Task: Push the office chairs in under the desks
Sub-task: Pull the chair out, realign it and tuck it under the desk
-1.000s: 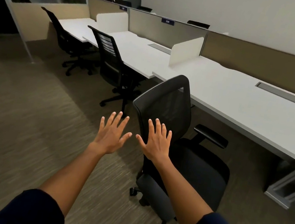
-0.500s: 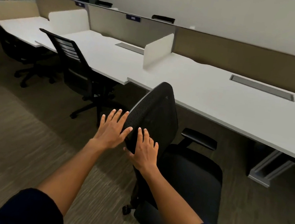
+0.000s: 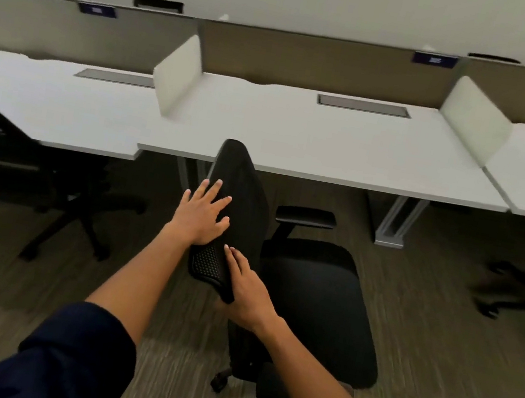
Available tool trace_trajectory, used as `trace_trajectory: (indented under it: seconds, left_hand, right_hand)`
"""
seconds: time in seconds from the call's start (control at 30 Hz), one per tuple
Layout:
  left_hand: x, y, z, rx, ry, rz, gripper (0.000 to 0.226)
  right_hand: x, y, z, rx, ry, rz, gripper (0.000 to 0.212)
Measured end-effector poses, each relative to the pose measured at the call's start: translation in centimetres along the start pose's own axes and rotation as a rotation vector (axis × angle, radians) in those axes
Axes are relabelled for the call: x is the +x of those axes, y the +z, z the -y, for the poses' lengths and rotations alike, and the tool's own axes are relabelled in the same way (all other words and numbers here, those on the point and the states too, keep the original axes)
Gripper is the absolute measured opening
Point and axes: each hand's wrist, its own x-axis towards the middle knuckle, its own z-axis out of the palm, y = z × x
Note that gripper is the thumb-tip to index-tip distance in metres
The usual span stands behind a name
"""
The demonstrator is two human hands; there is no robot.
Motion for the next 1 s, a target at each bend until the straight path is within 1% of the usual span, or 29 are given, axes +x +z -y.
trace_trajectory:
  seconds: [0.07,0.23,0.33,0.47,0.53,0.67,0.73,0.77,0.87,0.9,0.93,1.0]
  left_hand:
    - [0.2,0.1,0.3,-0.023,0.0,0.01,0.06]
    - [0.0,0.2,0.6,-0.085,0.018,-0.033,0.052]
    - [-0.9,0.4,-0.2,-0.116,0.021,-0.061,0.046]
    - [-2.7,0.4,-2.1,-0.128,0.042,-0.135,0.041]
    - [-3.3,0.6,-2.9,-0.162,0.059,-0.176,0.045]
    - [-5.5,0.8,-5.4,-0.235,0.112,-0.252,0.053]
    - [-7.1,1.2,-7.4,-0.296,0.115,-0.23,0.056]
    - [-7.9,1.4,-8.3,-0.333,0.114,-0.202,0.06]
    - [-9.3,1.4,-9.9,-0.413,0.125,-0.111,0.073]
    - [-9.3,1.2,-9.9,-0.451,0.129,-0.089,0.073]
    - [-9.7,1.0,-10.8,-0.488,0.139,-0.088,0.069]
    - [-10.1,0.5,-11.9,-0.515,0.166,-0.107,0.059]
  right_hand:
    - [-0.3,-0.1,0.2,0.018,-0.007,0.028,0.106]
    - [-1.6,-0.9,0.3,0.067,0.004,0.053,0.104]
    - [-3.2,-1.4,-0.3,0.072,-0.018,0.084,0.102]
    - [-6.4,-2.2,-2.6,0.07,-0.07,0.133,0.105]
    - [-8.1,-2.9,-3.5,0.063,-0.077,0.16,0.106]
    - [-12.4,-5.1,-6.0,0.052,-0.086,0.24,0.101]
    - [-14.9,-6.4,-8.0,-0.011,-0.104,0.26,0.1]
    - [-16.1,-7.1,-9.1,-0.039,-0.089,0.269,0.1]
    - [-18.6,-9.8,-12.5,-0.147,0.034,0.325,0.103]
    - [-18.6,-10.8,-13.5,-0.188,0.091,0.345,0.101]
    - [-19.4,-12.3,-14.9,-0.232,0.141,0.358,0.093]
    - [-19.6,-14.9,-16.0,-0.232,0.214,0.328,0.068]
